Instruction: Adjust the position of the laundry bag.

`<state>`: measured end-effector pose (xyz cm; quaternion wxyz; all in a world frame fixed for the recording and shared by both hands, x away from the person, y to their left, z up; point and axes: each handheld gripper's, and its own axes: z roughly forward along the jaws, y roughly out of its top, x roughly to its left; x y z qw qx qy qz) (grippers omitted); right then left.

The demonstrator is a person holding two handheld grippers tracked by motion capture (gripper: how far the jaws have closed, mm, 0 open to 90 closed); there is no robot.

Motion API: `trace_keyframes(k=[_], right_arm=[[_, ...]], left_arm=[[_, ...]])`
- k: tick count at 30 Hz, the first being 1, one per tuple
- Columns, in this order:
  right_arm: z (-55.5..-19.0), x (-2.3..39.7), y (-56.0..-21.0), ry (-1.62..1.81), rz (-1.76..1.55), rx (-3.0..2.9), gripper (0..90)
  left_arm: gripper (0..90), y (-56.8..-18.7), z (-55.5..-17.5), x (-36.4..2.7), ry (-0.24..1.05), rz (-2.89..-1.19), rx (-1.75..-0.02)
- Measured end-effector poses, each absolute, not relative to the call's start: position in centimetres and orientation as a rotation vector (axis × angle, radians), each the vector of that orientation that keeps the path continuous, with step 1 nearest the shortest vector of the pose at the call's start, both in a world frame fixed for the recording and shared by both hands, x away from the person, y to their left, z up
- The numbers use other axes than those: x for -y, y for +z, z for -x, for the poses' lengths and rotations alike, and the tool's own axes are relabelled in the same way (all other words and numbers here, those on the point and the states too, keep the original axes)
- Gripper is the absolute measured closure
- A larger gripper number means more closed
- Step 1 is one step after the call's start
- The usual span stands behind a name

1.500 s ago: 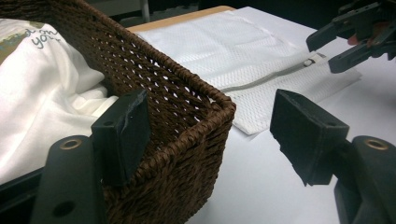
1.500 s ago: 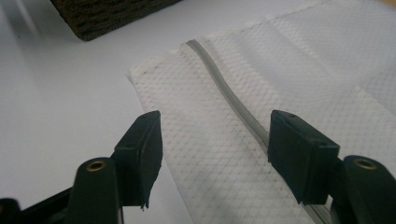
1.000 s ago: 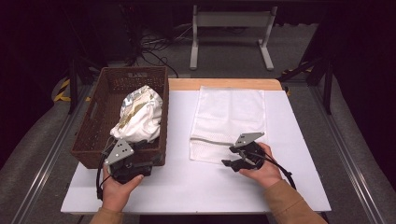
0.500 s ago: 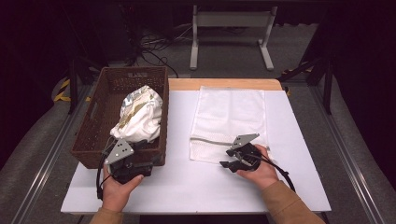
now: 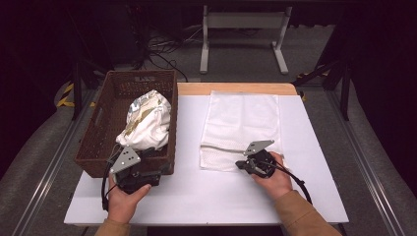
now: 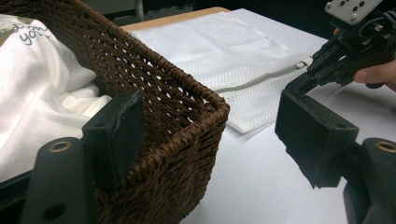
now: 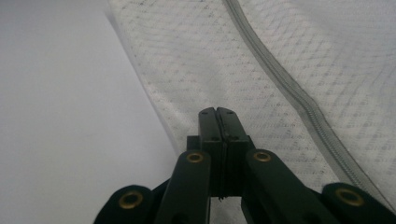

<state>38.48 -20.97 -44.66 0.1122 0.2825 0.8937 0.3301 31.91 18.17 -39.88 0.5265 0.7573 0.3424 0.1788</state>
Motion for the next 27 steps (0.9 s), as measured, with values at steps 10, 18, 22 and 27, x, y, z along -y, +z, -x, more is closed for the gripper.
trace_keyframes(k=[10, 18, 22, 27], right_arm=[[-38.0, 21.7, -43.2, 1.048, -0.818, -2.582, 90.0], [-37.1, 22.5, -41.8, 1.084, -0.802, -2.576, 90.0], [-36.3, 23.0, -41.0, 1.094, -0.784, -2.583, 90.0], [-35.2, 23.4, -40.3, 1.094, -0.755, -2.602, 90.0]], left_arm=[[25.7, -39.6, -31.8, -17.9, 0.421, -1.806, -0.804], [26.1, -38.7, -31.5, -17.1, 0.418, -1.799, -0.757], [26.1, -38.4, -31.4, -16.3, 0.41, -1.804, -0.724], [26.1, -38.0, -31.4, -15.5, 0.394, -1.817, -0.692]])
